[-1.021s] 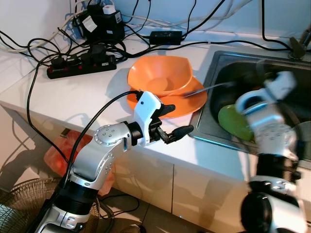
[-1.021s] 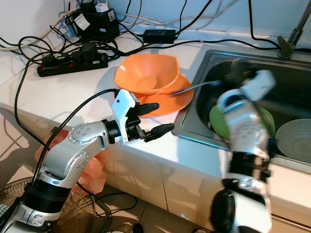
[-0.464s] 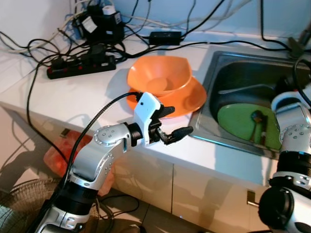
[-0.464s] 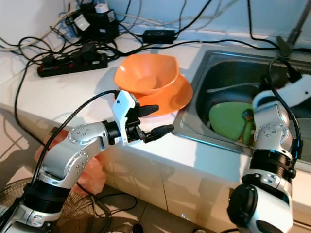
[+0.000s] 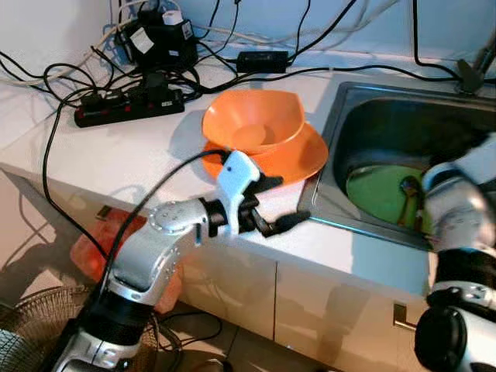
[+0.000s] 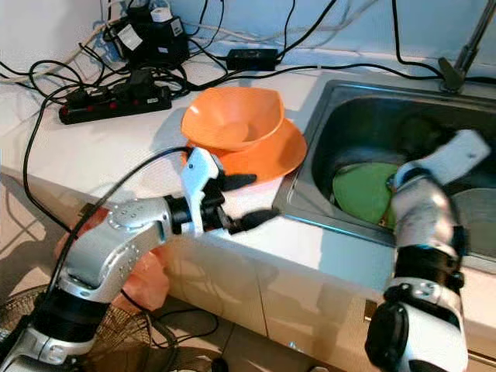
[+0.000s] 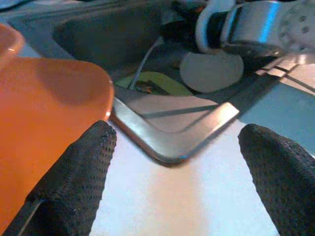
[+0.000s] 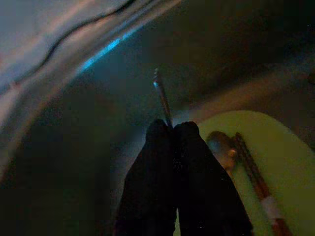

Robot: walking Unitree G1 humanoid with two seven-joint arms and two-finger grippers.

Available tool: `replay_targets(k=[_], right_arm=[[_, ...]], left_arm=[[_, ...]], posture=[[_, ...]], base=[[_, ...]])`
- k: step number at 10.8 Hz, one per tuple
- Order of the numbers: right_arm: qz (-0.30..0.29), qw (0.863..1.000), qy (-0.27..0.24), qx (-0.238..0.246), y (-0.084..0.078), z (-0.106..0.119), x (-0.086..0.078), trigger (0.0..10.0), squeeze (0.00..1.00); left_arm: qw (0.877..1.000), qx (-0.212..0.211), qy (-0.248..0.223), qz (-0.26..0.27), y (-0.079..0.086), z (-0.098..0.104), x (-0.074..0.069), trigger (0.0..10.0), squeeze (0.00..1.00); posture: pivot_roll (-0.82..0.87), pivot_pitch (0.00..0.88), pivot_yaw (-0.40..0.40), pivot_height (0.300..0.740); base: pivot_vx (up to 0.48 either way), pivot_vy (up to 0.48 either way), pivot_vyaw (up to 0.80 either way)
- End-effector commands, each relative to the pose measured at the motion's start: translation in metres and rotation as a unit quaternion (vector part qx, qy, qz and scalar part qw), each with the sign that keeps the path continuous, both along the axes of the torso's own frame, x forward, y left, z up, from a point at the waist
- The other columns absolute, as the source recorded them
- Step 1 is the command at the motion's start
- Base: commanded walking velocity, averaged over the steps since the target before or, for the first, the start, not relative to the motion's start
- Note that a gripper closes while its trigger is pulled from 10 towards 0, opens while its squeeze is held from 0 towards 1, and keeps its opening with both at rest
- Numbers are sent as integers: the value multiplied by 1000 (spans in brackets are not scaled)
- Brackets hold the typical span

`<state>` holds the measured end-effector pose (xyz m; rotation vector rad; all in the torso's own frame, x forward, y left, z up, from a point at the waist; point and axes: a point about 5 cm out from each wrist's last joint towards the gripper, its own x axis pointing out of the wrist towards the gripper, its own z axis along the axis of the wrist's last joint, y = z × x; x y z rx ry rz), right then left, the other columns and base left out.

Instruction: Kitchen organization

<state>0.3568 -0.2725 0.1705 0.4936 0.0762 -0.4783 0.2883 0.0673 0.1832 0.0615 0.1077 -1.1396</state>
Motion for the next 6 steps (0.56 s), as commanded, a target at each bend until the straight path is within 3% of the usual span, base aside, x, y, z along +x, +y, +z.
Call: replay_targets(k=[1, 2, 3, 4, 6], right_arm=[[1, 1000, 19, -14, 2, -7, -1, 3804, 0], [7, 999, 37, -18, 5, -16, -2, 8627, 0], [9, 999, 41, -19, 6, -19, -2, 10000, 165], [9, 999, 43, -22, 6, -20, -2, 10000, 1000], [7, 999, 46, -25, 6, -20, -2, 10000, 1000]], left_arm=[[1000, 3, 3, -9, 0, -1, -3, 10000, 0], [1000, 5, 2, -10, -1, -1, -3, 10000, 0], [1000, 5, 2, -9, 0, -1, -3, 10000, 0], [1000, 6, 3, -8, 1, -1, -3, 10000, 0], [1000, 5, 4, -5, 2, -1, -3, 10000, 0]], posture=[[112, 83, 119, 740], [113, 83, 119, 740], [114, 84, 118, 740], [114, 84, 118, 740], [115, 82, 116, 740]], base=[[0, 0, 0], [0, 0, 0], [0, 0, 0], [0, 0, 0], [0, 0, 0]])
